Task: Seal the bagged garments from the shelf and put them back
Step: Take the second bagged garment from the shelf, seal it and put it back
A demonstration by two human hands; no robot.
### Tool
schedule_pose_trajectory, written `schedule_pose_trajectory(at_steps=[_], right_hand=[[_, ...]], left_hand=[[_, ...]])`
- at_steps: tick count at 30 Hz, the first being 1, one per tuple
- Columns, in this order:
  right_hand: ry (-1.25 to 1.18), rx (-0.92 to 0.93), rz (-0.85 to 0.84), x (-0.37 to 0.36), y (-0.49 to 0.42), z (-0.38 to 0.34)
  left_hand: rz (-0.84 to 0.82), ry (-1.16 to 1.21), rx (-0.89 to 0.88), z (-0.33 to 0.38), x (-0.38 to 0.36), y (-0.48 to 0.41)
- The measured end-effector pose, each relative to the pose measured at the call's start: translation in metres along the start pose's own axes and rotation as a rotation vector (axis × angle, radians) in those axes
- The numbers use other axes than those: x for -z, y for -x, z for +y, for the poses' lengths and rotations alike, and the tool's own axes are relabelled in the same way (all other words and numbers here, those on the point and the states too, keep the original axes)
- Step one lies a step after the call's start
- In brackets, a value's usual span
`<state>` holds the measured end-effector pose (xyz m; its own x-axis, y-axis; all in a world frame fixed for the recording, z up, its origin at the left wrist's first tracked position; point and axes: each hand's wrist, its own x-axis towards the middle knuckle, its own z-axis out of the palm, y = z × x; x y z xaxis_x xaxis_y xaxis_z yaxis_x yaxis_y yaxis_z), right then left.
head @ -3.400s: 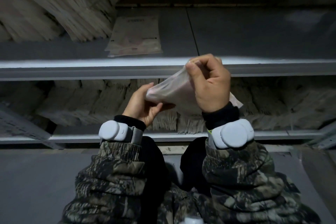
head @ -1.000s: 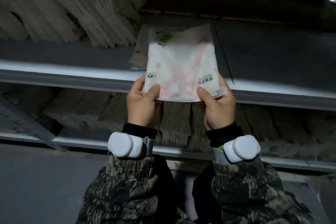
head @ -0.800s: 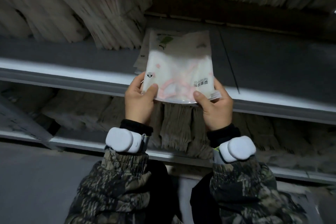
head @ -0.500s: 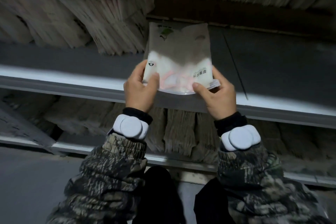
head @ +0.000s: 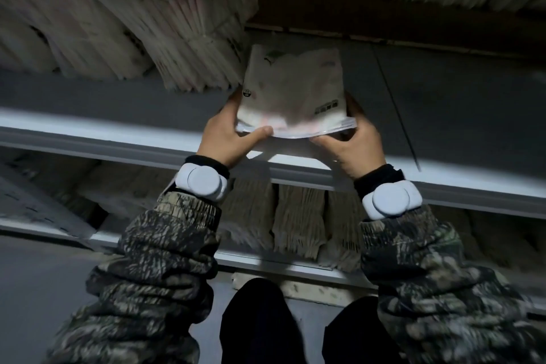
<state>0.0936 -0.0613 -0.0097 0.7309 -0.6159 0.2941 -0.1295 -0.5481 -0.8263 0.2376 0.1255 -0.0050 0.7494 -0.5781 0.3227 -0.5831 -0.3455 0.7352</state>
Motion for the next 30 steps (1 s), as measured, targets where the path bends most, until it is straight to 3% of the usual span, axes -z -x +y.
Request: schedule_pose_trajectory(at_steps=[3, 8, 13, 24, 30], right_hand=[[-0.033, -0.030, 0.016, -0.001, -0.003, -0.003], [-0.062, -0.010, 0.007, -0.002, 0.000, -0.005], [-0.187, -0.059, 0.002, 0.003, 0.001, -0.005], [-0.066, -0.114, 0.035, -0.005, -0.016, 0.003], [0.023, -0.076, 0.068, -0.007, -0.018, 0.002]], left_hand=[[-0.013, 0.019, -0.005, -0.001, 0.005, -0.002], [0.104, -0.003, -0.072, 0.000, 0.000, -0.004], [0.187, -0.043, 0.003, -0.003, -0.006, -0.006], [0.261, -0.133, -0.013, 0.001, -0.013, -0.009], [0.295, -0.160, 0.079, -0.001, -0.018, -0.011]])
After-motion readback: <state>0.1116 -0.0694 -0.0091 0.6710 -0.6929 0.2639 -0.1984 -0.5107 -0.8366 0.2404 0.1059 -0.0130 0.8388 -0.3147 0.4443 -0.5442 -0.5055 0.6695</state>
